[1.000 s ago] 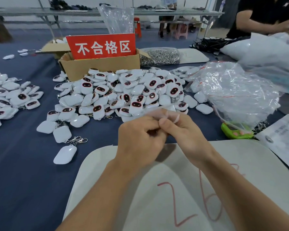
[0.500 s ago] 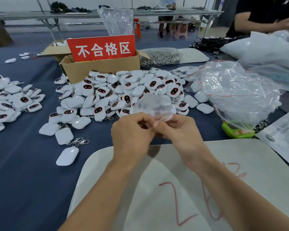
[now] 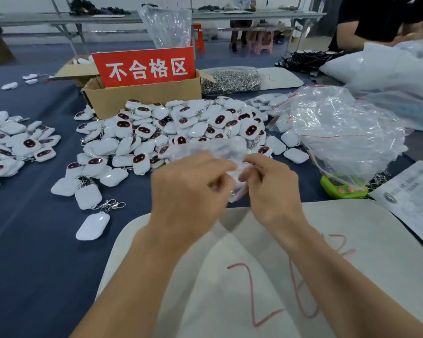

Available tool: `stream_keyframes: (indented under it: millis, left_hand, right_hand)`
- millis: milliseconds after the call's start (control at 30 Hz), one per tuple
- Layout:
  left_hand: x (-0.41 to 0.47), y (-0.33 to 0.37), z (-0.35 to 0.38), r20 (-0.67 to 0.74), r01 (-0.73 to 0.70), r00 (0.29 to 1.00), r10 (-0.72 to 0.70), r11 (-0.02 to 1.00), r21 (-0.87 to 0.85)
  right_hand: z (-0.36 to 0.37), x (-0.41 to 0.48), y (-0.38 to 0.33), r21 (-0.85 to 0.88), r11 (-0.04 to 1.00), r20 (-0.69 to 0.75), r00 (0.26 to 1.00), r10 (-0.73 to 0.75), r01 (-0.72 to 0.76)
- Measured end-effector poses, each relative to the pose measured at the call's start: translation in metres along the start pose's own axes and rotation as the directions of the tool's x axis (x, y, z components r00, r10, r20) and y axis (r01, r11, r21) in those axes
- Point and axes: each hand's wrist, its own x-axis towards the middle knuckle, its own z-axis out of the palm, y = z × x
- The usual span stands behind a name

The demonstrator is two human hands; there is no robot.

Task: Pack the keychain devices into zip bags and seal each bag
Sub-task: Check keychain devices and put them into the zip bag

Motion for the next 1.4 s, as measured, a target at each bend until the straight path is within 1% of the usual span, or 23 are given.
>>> stream_keyframes:
  millis: [67,133,200,267,300,333,367,433,467,567,667,733,767,800,833,900,967,1067,1133,1200,1267,1333,1400]
  left_hand:
    - [-0.007,0.024,0.007,0.025,-0.120,0.992,0.120,0.993,0.014]
    - [-0.012,0.043,0.015,0.069,-0.181,0.981,0.180,0.983,0.009]
    - [-0.013,0.049,0.019,0.168,-0.166,0.972,0.167,0.986,-0.016]
    - [-0.009,0.046,0.017,0.333,-0.087,0.938,0.099,0.995,-0.053]
    - [-0.007,0.043,0.015,0.431,-0.066,0.900,0.069,0.998,-0.023]
    - [-0.005,0.039,0.014,0.530,-0.072,0.847,0.042,0.997,0.037]
    - [-0.005,0.034,0.013,0.617,-0.094,0.787,0.008,0.990,0.107]
    - [-0.007,0.021,0.013,0.713,-0.123,0.698,-0.063,0.971,0.206]
    - [-0.009,0.015,0.012,0.729,-0.133,0.679,-0.086,0.962,0.238]
    - [-0.011,0.002,0.010,0.720,-0.149,0.685,-0.111,0.946,0.287]
    - [-0.012,-0.004,0.012,0.619,-0.049,0.771,-0.152,0.954,0.295]
    - [-0.014,-0.008,0.012,0.552,0.039,0.803,-0.224,0.945,0.326]
    - [-0.015,-0.011,0.012,0.531,0.078,0.805,-0.263,0.935,0.346]
    - [-0.014,-0.013,0.010,0.511,0.109,0.804,-0.303,0.921,0.374]
    - [-0.012,-0.015,0.009,0.489,0.128,0.804,-0.338,0.902,0.412]
    - [-0.009,-0.020,0.004,0.442,0.140,0.810,-0.386,0.859,0.493]
    - [-0.006,-0.025,0.000,0.398,0.144,0.821,-0.409,0.824,0.548]
    - [-0.006,-0.027,-0.003,0.362,0.160,0.846,-0.392,0.834,0.528]
    - [-0.005,-0.021,-0.001,0.336,0.174,0.872,-0.356,0.866,0.468]
    - [-0.007,-0.011,0.006,0.271,0.196,0.914,-0.303,0.913,0.357]
    - [-0.012,-0.001,0.013,0.229,0.202,0.939,-0.258,0.949,0.240]
    - [-0.016,0.007,0.019,0.274,0.255,0.917,-0.291,0.954,0.159]
    - [-0.018,0.011,0.025,0.347,0.361,0.862,-0.370,0.928,0.092]
  right_hand:
    - [-0.002,0.000,-0.001,0.172,0.983,0.010,0.998,0.058,-0.059]
    - [-0.005,-0.003,0.001,0.314,0.944,0.093,0.993,0.076,-0.102]
    - [-0.006,-0.005,0.005,0.371,0.916,0.169,0.981,0.098,-0.155]
    - [-0.007,-0.001,0.008,0.395,0.897,0.187,0.973,0.134,-0.199]
    - [-0.005,0.002,0.009,0.377,0.902,0.188,0.971,0.148,-0.211]
    - [-0.004,0.007,0.011,0.299,0.935,0.192,0.972,0.138,-0.191]
    - [-0.003,0.011,0.013,0.156,0.978,0.209,0.972,0.105,-0.139]
    - [-0.003,0.017,0.019,-0.070,0.996,0.246,0.966,0.074,-0.059]
    - [-0.004,0.018,0.020,-0.081,0.994,0.263,0.961,0.089,-0.070]
    - [-0.006,0.018,0.021,0.019,0.991,0.327,0.937,0.118,-0.132]
    - [-0.001,0.017,0.018,0.175,0.957,0.326,0.931,0.165,-0.231]
    - [-0.003,0.020,0.019,0.238,0.936,0.180,0.959,0.218,-0.258]
    - [-0.006,0.023,0.020,0.226,0.944,0.087,0.970,0.227,-0.241]
    - [-0.009,0.024,0.022,0.178,0.961,0.029,0.977,0.209,-0.211]
    - [-0.012,0.023,0.022,0.110,0.979,0.029,0.985,0.169,-0.171]
    - [-0.012,0.019,0.020,-0.016,0.997,0.152,0.985,0.080,-0.078]
    - [-0.006,0.014,0.018,-0.140,0.990,0.288,0.957,0.045,-0.004]
    - [0.001,0.012,0.016,-0.311,0.942,0.373,0.928,-0.003,0.128]
    - [0.002,0.013,0.017,-0.439,0.874,0.392,0.920,-0.022,0.208]
    - [0.003,0.012,0.018,-0.507,0.836,0.380,0.925,-0.003,0.211]
    - [0.002,0.011,0.018,-0.525,0.834,0.326,0.945,0.015,0.168]
    - [-0.002,0.011,0.018,-0.512,0.852,0.274,0.961,0.039,0.112]
    - [-0.007,0.010,0.017,-0.431,0.902,0.218,0.974,0.067,0.034]
